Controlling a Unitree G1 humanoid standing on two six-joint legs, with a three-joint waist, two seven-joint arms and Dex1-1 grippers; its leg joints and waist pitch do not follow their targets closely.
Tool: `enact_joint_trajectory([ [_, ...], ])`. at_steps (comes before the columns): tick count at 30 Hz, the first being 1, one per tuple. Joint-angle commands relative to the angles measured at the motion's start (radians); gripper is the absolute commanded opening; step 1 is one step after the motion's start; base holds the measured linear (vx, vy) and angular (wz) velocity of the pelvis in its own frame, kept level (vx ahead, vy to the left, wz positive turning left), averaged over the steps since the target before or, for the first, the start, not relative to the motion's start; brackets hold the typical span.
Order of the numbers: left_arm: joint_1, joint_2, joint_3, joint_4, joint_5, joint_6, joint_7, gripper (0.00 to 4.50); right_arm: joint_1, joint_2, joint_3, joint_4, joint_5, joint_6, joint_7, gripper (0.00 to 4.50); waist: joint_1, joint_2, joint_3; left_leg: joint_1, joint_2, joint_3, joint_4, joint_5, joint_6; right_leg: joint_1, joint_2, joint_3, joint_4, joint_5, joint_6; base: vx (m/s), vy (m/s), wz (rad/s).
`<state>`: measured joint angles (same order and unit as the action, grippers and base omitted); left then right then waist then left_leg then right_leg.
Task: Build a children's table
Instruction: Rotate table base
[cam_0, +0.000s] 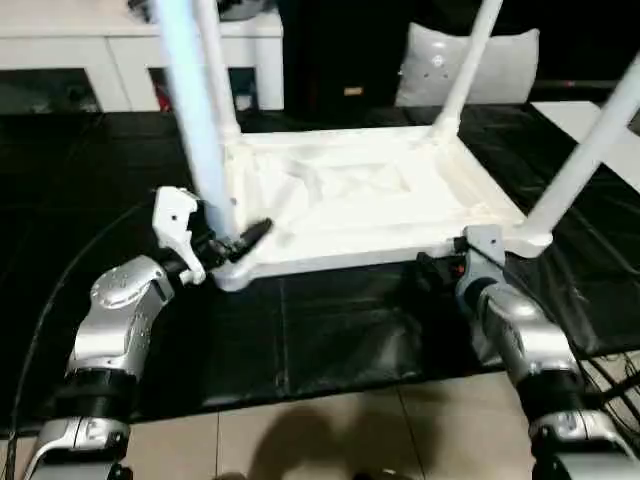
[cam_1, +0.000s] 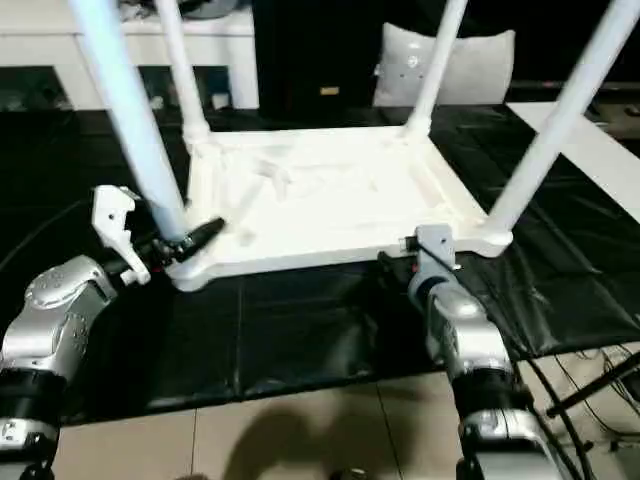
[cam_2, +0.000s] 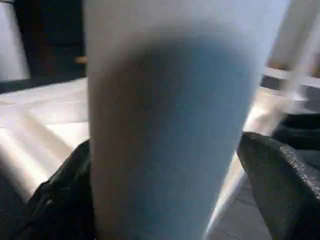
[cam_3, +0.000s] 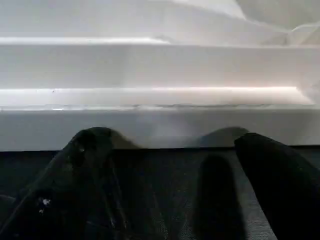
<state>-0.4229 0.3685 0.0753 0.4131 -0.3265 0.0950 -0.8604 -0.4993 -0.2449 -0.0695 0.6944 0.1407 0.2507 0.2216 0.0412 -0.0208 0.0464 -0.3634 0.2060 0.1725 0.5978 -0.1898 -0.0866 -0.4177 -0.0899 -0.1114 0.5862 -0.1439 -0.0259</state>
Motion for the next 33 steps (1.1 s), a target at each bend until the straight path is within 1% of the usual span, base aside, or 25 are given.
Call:
enact_joint_trajectory([
  [1,0.011,0.008,-0.058,-0.029,-0.023,0.042,-0.092,4.08,-0.024,-0.010,0.000,0.046,-0.015,-0.026,0.017,4.50,0.000,0.004,-0.068,0.008,0.016,0.005,-0.069,-0.193,0.023,0.059,-0.050,0.053,-0.058,-0.283,-0.163,0.000,0.000,0.00],
  [3,0.036,0.031,-0.088,-0.094,-0.063,0.100,-0.174,4.08,-0.056,-0.014,0.014,0.100,-0.028,-0.055,0.044,4.50,-0.002,0.008,-0.067,0.007,0.019,0.004,-0.070,-0.198,0.016,0.061,-0.051,0.053,-0.056,-0.275,-0.178,0.000,0.000,0.00],
  [5,0.049,0.041,-0.101,-0.131,-0.080,0.123,-0.206,4.08,-0.075,-0.012,0.021,0.128,-0.034,-0.072,0.058,4.50,-0.005,0.006,-0.067,0.008,0.021,0.004,-0.070,-0.208,0.014,0.061,-0.052,0.054,-0.052,-0.275,-0.188,0.000,0.000,0.00],
  [6,0.067,0.051,-0.115,-0.178,-0.098,0.149,-0.234,4.08,-0.094,-0.004,0.029,0.153,-0.038,-0.090,0.075,4.50,-0.008,0.006,-0.064,0.007,0.018,0.005,-0.070,-0.213,0.017,0.061,-0.048,0.054,-0.055,-0.285,-0.185,0.000,0.000,0.00],
  [7,0.084,0.060,-0.128,-0.221,-0.112,0.173,-0.255,4.08,-0.111,0.002,0.037,0.174,-0.042,-0.106,0.092,4.50,-0.012,0.000,-0.063,0.000,0.021,0.002,-0.072,-0.222,0.015,0.064,-0.052,0.055,-0.052,-0.310,-0.185,0.000,0.000,0.00],
  [8,0.100,0.070,-0.142,-0.262,-0.123,0.194,-0.272,4.08,-0.127,0.013,0.048,0.193,-0.046,-0.128,0.115,4.50,-0.012,0.002,-0.062,0.000,0.020,0.003,-0.070,-0.229,0.013,0.063,-0.052,0.055,-0.054,-0.334,-0.180,0.000,0.000,0.00],
  [9,0.100,0.070,-0.142,-0.262,-0.123,0.194,-0.272,4.08,-0.127,0.013,0.048,0.193,-0.046,-0.128,0.115,4.50,-0.016,0.002,-0.060,0.002,0.019,0.003,-0.069,-0.243,0.012,0.061,-0.052,0.056,-0.061,-0.372,-0.168,0.000,0.000,0.00],
  [10,0.117,0.076,-0.154,-0.308,-0.135,0.214,-0.280,4.08,-0.145,0.033,0.061,0.210,-0.050,-0.144,0.144,4.50,-0.018,-0.003,-0.060,0.003,0.018,0.004,-0.068,-0.251,0.012,0.060,-0.052,0.056,-0.062,-0.402,-0.155,0.000,0.000,0.00],
  [11,0.120,0.077,-0.155,-0.319,-0.141,0.220,-0.281,4.08,-0.148,0.039,0.066,0.213,-0.052,-0.151,0.152,4.50,-0.023,-0.002,-0.059,0.000,0.018,0.002,-0.069,-0.253,0.011,0.062,-0.052,0.056,-0.062,-0.413,-0.152,0.000,0.000,0.00],
  [12,0.129,0.077,-0.160,-0.359,-0.162,0.242,-0.283,4.08,-0.161,0.060,0.083,0.224,-0.058,-0.176,0.185,4.50,-0.028,-0.011,-0.058,0.000,0.017,0.001,-0.068,-0.263,0.012,0.060,-0.051,0.054,-0.065,-0.451,-0.137,0.000,0.000,0.00],
  [13,0.132,0.078,-0.161,-0.379,-0.172,0.255,-0.284,4.08,-0.169,0.073,0.093,0.234,-0.064,-0.192,0.205,4.50,-0.035,-0.008,-0.057,-0.003,0.018,-0.001,-0.068,-0.270,0.011,0.060,-0.053,0.054,-0.067,-0.473,-0.130,0.000,0.000,0.00],
  [14,0.133,0.076,-0.162,-0.403,-0.183,0.269,-0.283,4.08,-0.179,0.091,0.110,0.246,-0.072,-0.218,0.237,4.50,-0.037,-0.012,-0.056,-0.001,0.018,-0.001,-0.067,-0.274,0.011,0.057,-0.052,0.054,-0.069,-0.483,-0.128,0.000,0.000,0.00],
  [15,0.132,0.075,-0.161,-0.418,-0.193,0.283,-0.283,4.08,-0.186,0.102,0.120,0.259,-0.077,-0.236,0.257,4.50,-0.044,-0.010,-0.055,0.000,0.018,-0.003,-0.068,-0.285,0.010,0.055,-0.050,0.054,-0.070,-0.492,-0.127,0.000,0.000,0.00],
  [16,0.131,0.073,-0.160,-0.427,-0.200,0.292,-0.282,4.08,-0.191,0.111,0.126,0.265,-0.078,-0.244,0.272,4.50,-0.049,-0.012,-0.055,0.002,0.019,-0.003,-0.067,-0.290,0.009,0.054,-0.048,0.054,-0.070,-0.491,-0.126,0.000,0.000,0.00],
  [17,0.131,0.073,-0.160,-0.435,-0.206,0.302,-0.282,4.08,-0.195,0.117,0.130,0.272,-0.079,-0.251,0.285,4.50,-0.052,-0.011,-0.054,0.002,0.018,-0.003,-0.067,-0.293,0.009,0.053,-0.047,0.054,-0.069,-0.489,-0.129,0.000,0.000,0.00],
  [18,0.130,0.073,-0.163,-0.452,-0.218,0.319,-0.286,4.08,-0.200,0.130,0.139,0.281,-0.083,-0.266,0.310,4.50,-0.054,-0.012,-0.055,0.001,0.019,-0.005,-0.068,-0.288,0.008,0.055,-0.047,0.055,-0.066,-0.477,-0.135,0.000,0.000,0.00],
  [20,0.129,0.073,-0.165,-0.464,-0.225,0.330,-0.287,4.08,-0.202,0.140,0.147,0.287,-0.089,-0.276,0.330,4.50,-0.055,-0.012,-0.056,0.003,0.021,-0.003,-0.068,-0.278,0.012,0.054,-0.045,0.058,-0.062,-0.438,-0.151,0.000,0.000,0.00],
  [22,0.129,0.062,-0.175,-0.495,-0.244,0.356,-0.284,4.08,-0.196,0.158,0.177,0.296,-0.109,-0.309,0.382,4.50,-0.054,-0.010,-0.057,0.003,0.023,-0.002,-0.069,-0.258,0.016,0.056,-0.044,0.060,-0.055,-0.376,-0.179,0.000,0.000,0.00],
  [25,0.127,0.055,-0.181,-0.506,-0.251,0.367,-0.282,4.08,-0.190,0.163,0.185,0.301,-0.115,-0.324,0.402,4.50,-0.054,-0.012,-0.057,0.001,0.024,-0.001,-0.070,-0.250,0.018,0.059,-0.045,0.062,-0.051,-0.353,-0.193,0.000,0.000,0.00],
  [26,0.124,0.052,-0.183,-0.507,-0.253,0.370,-0.282,4.08,-0.188,0.165,0.186,0.304,-0.115,-0.329,0.409,4.50,-0.053,-0.010,-0.056,0.004,0.023,-0.001,-0.069,-0.255,0.019,0.058,-0.044,0.062,-0.053,-0.358,-0.193,0.000,0.000,0.00],
  [27,0.118,0.048,-0.186,-0.510,-0.258,0.379,-0.280,4.08,-0.184,0.165,0.187,0.310,-0.115,-0.337,0.419,4.50,-0.052,-0.011,-0.055,0.005,0.022,0.000,-0.070,-0.263,0.020,0.056,-0.043,0.062,-0.055,-0.370,-0.190,0.000,0.000,0.00],
  [28,0.112,0.044,-0.189,-0.510,-0.259,0.382,-0.279,4.08,-0.179,0.165,0.191,0.310,-0.117,-0.344,0.430,4.50,-0.051,-0.010,-0.054,0.006,0.022,0.000,-0.070,-0.270,0.017,0.057,-0.044,0.062,-0.057,-0.387,-0.186,0.000,0.000,0.00],
  [29,0.105,0.039,-0.191,-0.509,-0.261,0.386,-0.278,4.08,-0.175,0.165,0.194,0.312,-0.120,-0.354,0.447,4.50,-0.051,-0.014,-0.054,0.006,0.022,0.000,-0.069,-0.271,0.017,0.057,-0.044,0.062,-0.058,-0.394,-0.183,0.000,0.000,0.00],
  [30,0.096,0.030,-0.190,-0.505,-0.265,0.390,-0.273,4.08,-0.170,0.164,0.198,0.312,-0.127,-0.360,0.459,4.50,-0.049,-0.012,-0.053,0.006,0.022,-0.002,-0.070,-0.279,0.014,0.057,-0.045,0.062,-0.058,-0.409,-0.177,0.000,0.000,0.00],
  [33,0.077,0.016,-0.194,-0.507,-0.280,0.405,-0.278,4.08,-0.162,0.166,0.208,0.308,-0.131,-0.372,0.487,4.50,-0.047,-0.013,-0.053,0.007,0.022,-0.002,-0.070,-0.281,0.012,0.057,-0.045,0.062,-0.060,-0.421,-0.171,0.000,0.000,0.00],
])
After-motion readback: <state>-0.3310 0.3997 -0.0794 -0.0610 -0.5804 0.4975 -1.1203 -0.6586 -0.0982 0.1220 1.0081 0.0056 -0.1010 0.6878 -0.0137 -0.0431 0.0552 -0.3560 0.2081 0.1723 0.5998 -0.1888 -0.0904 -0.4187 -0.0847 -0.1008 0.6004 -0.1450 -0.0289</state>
